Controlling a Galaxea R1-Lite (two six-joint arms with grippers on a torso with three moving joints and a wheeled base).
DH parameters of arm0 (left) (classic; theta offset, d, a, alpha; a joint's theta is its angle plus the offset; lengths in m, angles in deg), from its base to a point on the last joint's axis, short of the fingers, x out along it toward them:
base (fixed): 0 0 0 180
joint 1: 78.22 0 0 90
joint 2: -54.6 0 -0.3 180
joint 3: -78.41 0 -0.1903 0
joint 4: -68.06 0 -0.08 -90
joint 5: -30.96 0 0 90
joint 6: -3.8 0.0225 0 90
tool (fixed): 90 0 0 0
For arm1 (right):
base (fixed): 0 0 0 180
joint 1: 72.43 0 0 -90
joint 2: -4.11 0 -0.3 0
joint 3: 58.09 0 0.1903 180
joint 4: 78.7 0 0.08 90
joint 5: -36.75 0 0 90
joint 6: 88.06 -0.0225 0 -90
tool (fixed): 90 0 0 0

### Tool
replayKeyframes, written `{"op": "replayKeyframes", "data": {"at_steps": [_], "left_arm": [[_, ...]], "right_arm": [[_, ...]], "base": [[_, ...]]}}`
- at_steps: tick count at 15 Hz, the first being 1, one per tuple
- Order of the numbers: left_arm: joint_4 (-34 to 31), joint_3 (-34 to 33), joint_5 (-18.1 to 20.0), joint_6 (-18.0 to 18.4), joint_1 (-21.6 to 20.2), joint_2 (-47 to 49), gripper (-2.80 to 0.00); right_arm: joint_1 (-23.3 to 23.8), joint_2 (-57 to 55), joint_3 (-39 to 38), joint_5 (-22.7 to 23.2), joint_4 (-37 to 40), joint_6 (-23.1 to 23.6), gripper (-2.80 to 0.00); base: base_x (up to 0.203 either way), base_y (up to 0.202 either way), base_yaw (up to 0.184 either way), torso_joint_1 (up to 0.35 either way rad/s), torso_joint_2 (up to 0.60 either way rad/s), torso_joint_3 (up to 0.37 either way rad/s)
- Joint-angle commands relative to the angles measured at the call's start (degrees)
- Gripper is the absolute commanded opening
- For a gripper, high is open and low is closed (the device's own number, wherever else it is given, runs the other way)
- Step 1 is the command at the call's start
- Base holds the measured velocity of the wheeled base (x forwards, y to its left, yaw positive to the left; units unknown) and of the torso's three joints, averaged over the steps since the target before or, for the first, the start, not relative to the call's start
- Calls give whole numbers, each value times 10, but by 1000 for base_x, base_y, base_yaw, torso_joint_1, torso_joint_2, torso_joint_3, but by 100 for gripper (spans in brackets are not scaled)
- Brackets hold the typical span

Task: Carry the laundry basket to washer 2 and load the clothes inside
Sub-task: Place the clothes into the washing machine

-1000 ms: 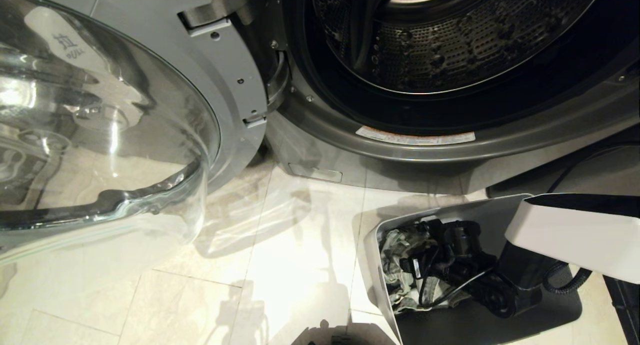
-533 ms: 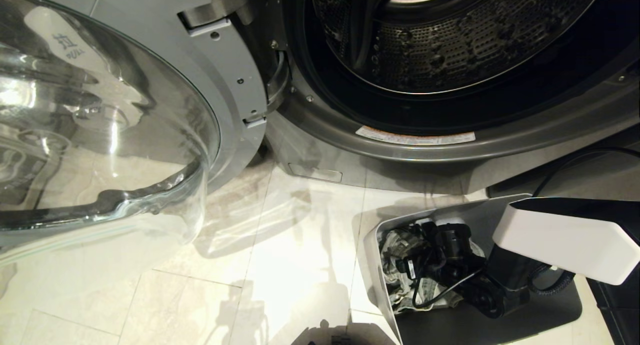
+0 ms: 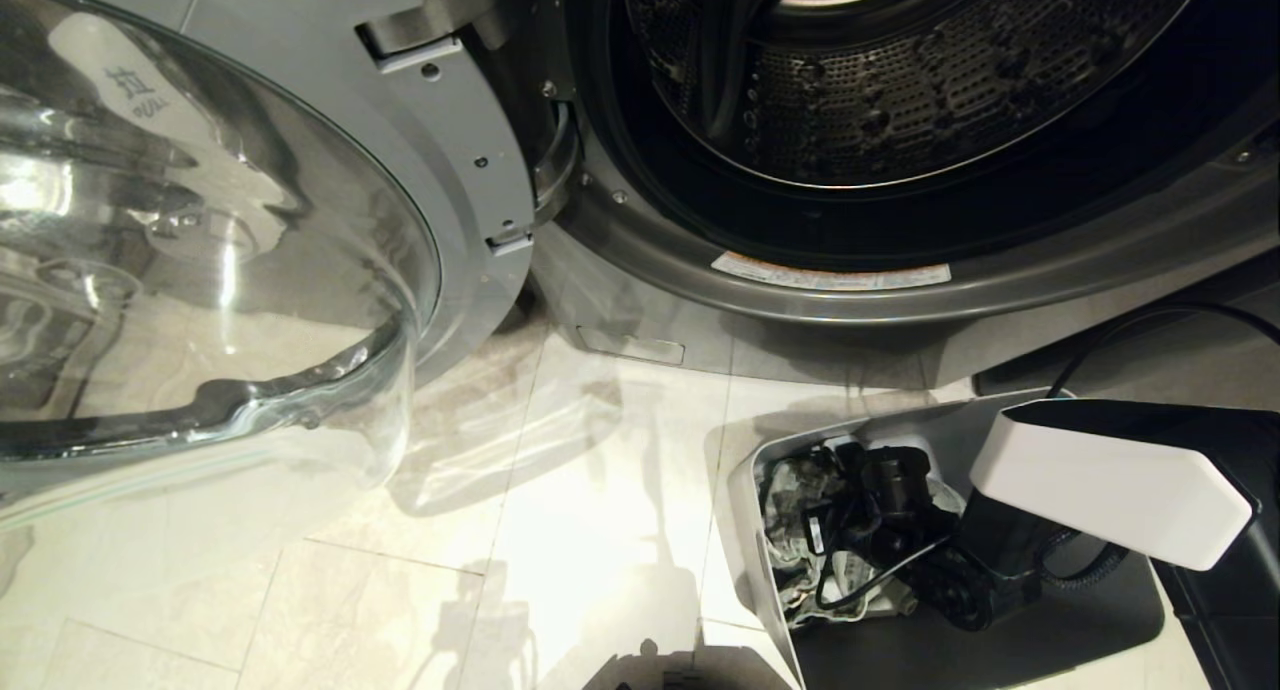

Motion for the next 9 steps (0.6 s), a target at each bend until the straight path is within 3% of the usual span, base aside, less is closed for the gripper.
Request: {"op": "replayKeyframes", "data": {"at_steps": [1,9], "left_arm": [[0,0,0,0,0,1,-280],[0,0,0,0,0,1,-280]], "right_arm": [[-1,-4,1,0,-3,0,-280],[-1,94,-54,1,19,-2,-280]], "base": [[0,0,0,0,0,0],[0,0,0,0,0,0]]}}
